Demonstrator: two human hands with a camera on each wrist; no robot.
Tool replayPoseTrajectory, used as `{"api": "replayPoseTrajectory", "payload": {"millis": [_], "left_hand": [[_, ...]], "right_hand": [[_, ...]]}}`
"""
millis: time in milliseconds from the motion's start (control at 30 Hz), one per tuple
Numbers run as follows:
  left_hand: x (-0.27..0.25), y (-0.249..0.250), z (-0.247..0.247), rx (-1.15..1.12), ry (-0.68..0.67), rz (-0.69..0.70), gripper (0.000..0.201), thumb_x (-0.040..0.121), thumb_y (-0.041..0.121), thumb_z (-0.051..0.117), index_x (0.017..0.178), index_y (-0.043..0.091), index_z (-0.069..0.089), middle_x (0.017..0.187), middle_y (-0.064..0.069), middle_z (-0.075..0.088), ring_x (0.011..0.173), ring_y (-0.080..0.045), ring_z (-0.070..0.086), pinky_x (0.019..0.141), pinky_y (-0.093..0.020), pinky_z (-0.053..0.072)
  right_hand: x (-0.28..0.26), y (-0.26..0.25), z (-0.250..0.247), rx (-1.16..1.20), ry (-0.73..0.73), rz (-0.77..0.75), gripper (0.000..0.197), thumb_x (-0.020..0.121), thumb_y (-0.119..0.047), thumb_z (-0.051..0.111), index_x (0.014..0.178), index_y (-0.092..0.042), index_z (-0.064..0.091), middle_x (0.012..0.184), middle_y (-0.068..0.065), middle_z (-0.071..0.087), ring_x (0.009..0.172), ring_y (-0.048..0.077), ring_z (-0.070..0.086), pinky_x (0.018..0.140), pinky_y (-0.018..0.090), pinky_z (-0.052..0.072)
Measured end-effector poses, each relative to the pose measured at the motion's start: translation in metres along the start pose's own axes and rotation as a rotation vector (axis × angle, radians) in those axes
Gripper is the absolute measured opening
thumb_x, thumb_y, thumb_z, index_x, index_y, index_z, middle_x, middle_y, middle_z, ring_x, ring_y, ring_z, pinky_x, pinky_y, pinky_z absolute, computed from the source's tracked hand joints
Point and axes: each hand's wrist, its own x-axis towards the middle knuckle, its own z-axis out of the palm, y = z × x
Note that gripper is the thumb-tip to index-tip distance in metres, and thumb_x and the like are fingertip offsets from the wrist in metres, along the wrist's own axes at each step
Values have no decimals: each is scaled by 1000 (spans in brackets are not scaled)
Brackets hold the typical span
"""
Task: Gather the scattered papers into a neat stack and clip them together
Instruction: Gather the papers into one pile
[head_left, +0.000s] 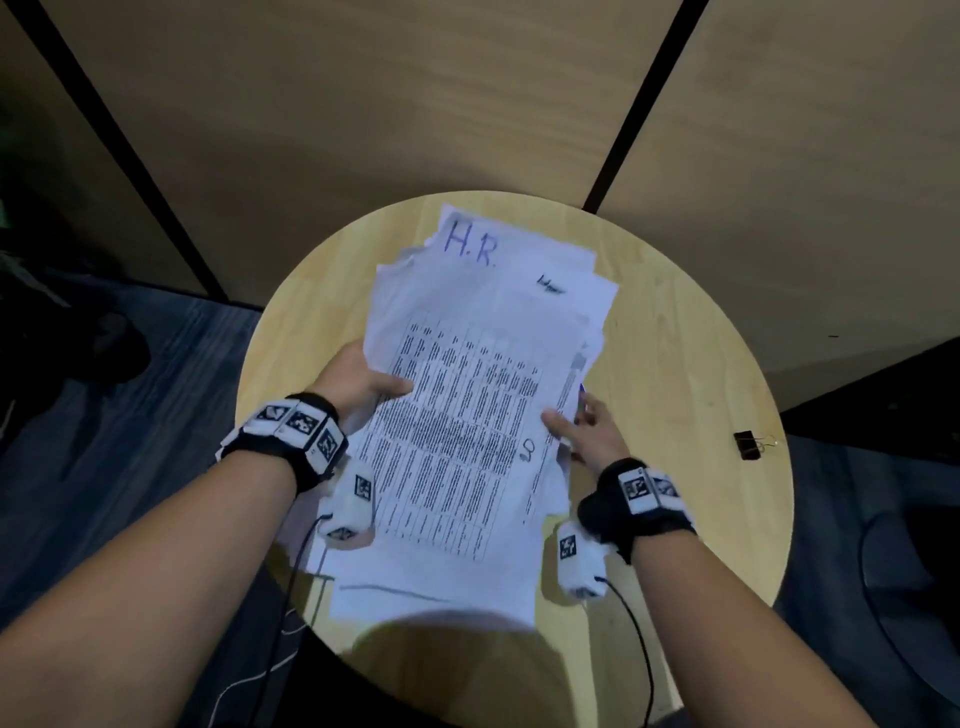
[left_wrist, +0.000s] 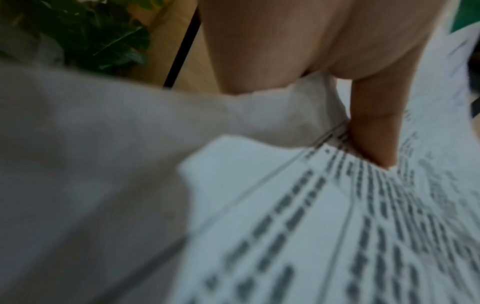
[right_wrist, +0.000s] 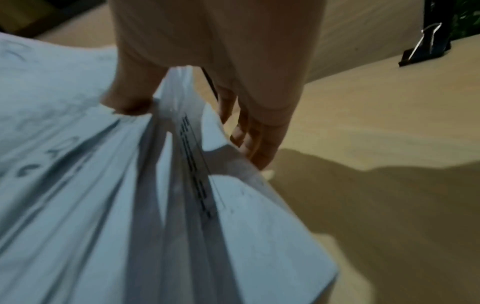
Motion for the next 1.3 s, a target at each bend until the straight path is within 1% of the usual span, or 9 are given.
{"api": "replayPoseTrajectory", "payload": {"millis": [100,200,400,600,733,900,1067,1233,1300], "left_hand": [[-10,50,19,34,-44,135,46,77,-25,50,109,9,54,77,11,71,69,-4,68,56,-15,54],[-18,87,32,93,-77,251,47,73,-23,58,100,15,59,74,14,73,72,3,69,63,-14,53],[-56,143,52,147,-141,486,56,54,3,81,106,15,63,99,2,73,101,-15,67,89,-30,52],[-75,132,83,117,-36,694,51,64,-5,74,108,14,55,103,1,68,101,-19,65,86,-28,55],[-78,87,97,92,47,766,55,68,-6,72,116,11,50,103,-1,63,102,-22,61,89,-35,53],[-102,25,107,-8,28,832,58,73,-1,70,126,6,47,101,3,61,95,-13,58,89,-34,49],[-135,2,109,0,65,953,65,67,11,75,126,9,48,123,-20,57,114,-33,56,91,-45,51],[-142,-19,99,32,30,958,67,66,17,79,126,13,48,119,-11,62,111,-25,59,91,-40,50],[-139,-35,91,69,-19,914,73,61,24,81,127,14,50,112,-3,67,105,-16,64,85,-31,54]], "right_hand": [[3,-35,-18,166,-131,-137,100,72,-30,78,150,-19,16,153,5,31,131,22,44,106,39,35],[-12,-71,-31,246,-165,-273,127,37,-41,93,143,-7,33,139,11,51,119,23,57,107,41,41],[-63,-119,-64,310,-157,-581,51,34,-20,93,79,-10,71,73,-1,75,71,13,73,68,24,58],[-97,-116,-73,233,-232,-675,49,30,-31,94,68,-7,75,69,-1,75,67,11,72,62,20,56],[-104,-82,-64,260,119,-894,25,69,1,77,71,-13,56,66,-6,67,53,3,65,55,16,53],[-125,-9,-59,316,203,-929,27,78,-11,74,77,-19,49,72,-11,57,65,4,58,52,8,47],[-156,14,-58,273,229,-1124,15,80,-9,70,79,-22,65,61,-15,71,60,0,68,57,14,55],[-147,33,-60,360,113,-1136,17,74,-20,77,87,-23,68,82,-6,75,83,13,73,75,24,58],[-131,55,-59,321,34,-1059,42,56,-40,84,92,-26,66,83,-11,75,82,6,72,68,16,56]]}}
